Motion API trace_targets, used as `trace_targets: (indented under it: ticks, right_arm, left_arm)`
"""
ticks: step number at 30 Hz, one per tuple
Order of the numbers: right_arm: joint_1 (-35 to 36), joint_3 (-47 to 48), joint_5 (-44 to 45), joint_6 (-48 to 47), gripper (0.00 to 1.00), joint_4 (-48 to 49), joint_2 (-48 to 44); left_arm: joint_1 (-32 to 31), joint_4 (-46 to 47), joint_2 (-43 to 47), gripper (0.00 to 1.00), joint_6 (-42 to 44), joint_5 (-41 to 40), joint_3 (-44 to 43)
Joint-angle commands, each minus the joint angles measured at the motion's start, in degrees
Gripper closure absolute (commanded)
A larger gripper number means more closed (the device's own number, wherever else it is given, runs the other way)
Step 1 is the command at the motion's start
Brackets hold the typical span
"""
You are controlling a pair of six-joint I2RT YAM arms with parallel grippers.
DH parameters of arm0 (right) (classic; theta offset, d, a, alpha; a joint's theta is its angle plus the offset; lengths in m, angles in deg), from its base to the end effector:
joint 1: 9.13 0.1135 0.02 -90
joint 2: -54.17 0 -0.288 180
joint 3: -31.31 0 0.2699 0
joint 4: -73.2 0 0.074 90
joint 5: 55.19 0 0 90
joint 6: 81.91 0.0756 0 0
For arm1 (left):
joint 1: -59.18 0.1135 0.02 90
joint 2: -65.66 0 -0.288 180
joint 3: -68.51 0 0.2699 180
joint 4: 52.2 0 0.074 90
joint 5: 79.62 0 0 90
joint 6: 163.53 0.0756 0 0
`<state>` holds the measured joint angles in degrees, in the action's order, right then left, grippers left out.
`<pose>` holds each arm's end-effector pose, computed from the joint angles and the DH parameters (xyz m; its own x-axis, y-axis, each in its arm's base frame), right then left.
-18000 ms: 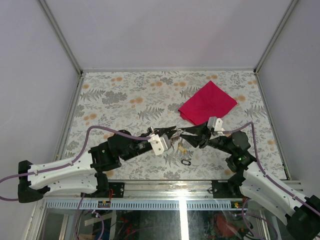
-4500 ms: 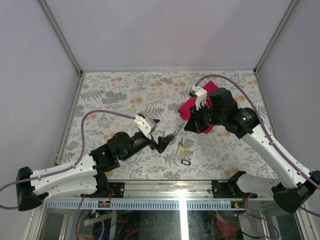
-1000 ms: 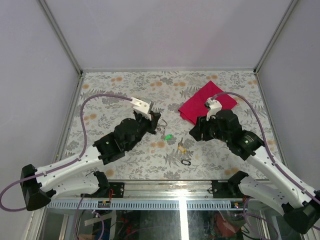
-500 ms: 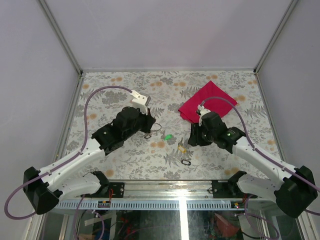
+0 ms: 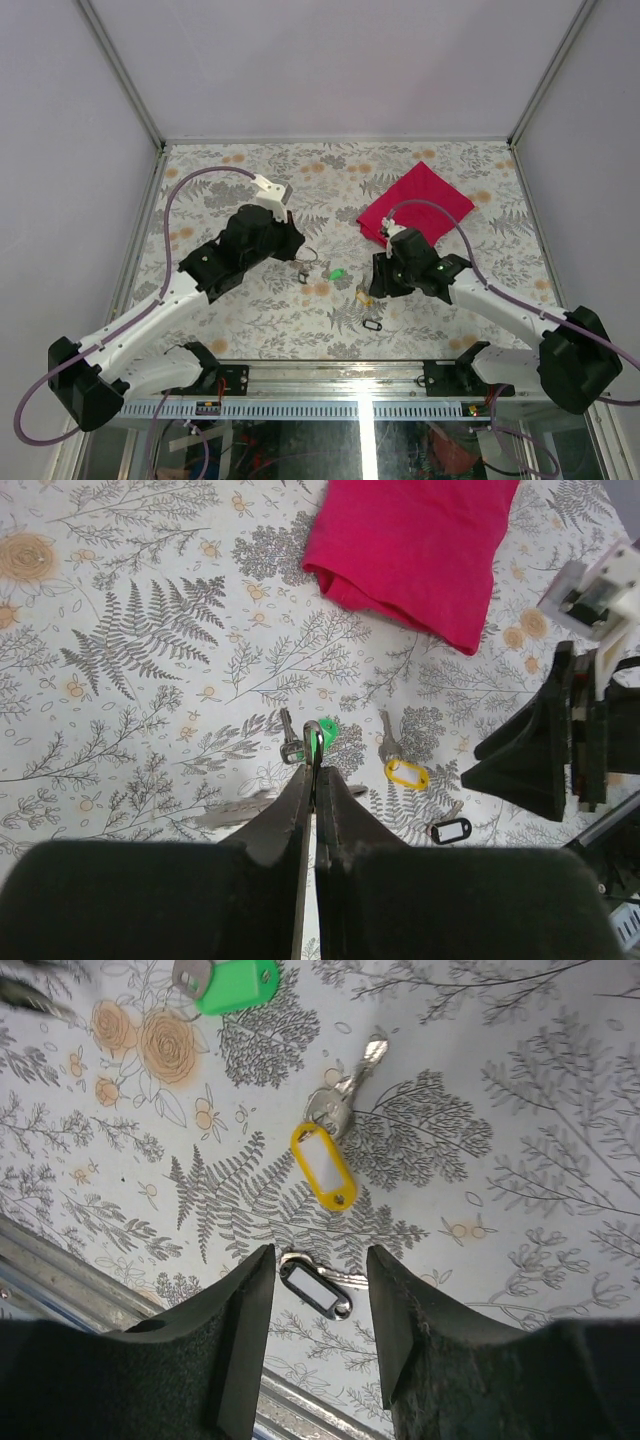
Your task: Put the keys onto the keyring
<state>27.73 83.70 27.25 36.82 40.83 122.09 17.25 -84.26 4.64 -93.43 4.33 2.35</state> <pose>0.2114 0.1709 0.1976 -0.8403 -0.0345 -0.5410 -0.2980 0.8631 0.4079 0.2153 -0.1827 0.3221 -0.5191 0.0113 -0.8546 0.4444 0.8577 -0.2586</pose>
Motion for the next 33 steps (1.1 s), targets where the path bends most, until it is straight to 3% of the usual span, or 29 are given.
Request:
trace_targets:
  ticks: [1, 14, 33]
  right_arm:
    - [3.66, 0.94, 0.97, -0.23, 0.52, 5.22, 3.65]
    - [6.14, 1.66, 10.39, 14.32, 0.61, 12.09, 10.76]
    - [6.38, 4.69, 9.4, 16.15, 0.64, 14.09, 17.15]
  left_arm:
    - [4.48, 4.91, 0.67, 1.0, 2.57, 11.5, 1.27]
    - [7.3, 2.04, 1.83, 1.0, 1.37, 6.05, 0.03]
    - [7.3, 2.78, 4.74, 1.0, 3.68, 6.25, 2.19]
